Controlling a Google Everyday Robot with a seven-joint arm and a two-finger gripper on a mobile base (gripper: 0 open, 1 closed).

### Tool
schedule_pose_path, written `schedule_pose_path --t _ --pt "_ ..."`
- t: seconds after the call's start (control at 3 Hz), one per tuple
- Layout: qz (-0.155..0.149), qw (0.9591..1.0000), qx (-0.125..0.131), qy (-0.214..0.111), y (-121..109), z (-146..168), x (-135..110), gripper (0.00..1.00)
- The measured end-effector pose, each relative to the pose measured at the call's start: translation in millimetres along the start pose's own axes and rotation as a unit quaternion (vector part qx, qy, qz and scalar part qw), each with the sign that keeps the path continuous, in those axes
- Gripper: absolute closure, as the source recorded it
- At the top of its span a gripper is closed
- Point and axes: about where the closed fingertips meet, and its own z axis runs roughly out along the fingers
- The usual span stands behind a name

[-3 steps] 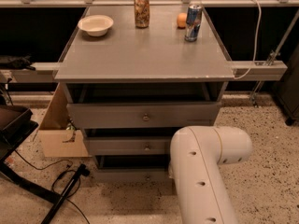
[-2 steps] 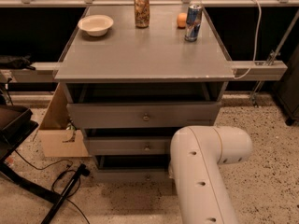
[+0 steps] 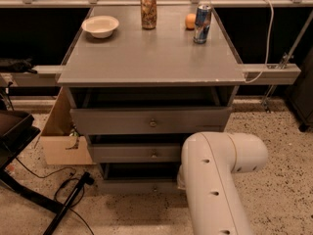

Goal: Open bottom drawer

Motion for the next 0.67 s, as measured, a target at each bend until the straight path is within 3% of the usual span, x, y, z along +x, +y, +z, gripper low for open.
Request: schedule_pose_path --t 0.67 --pt "0.004 0.9999 -0.01 -0.002 8.9 -2.8 2.2 1.0"
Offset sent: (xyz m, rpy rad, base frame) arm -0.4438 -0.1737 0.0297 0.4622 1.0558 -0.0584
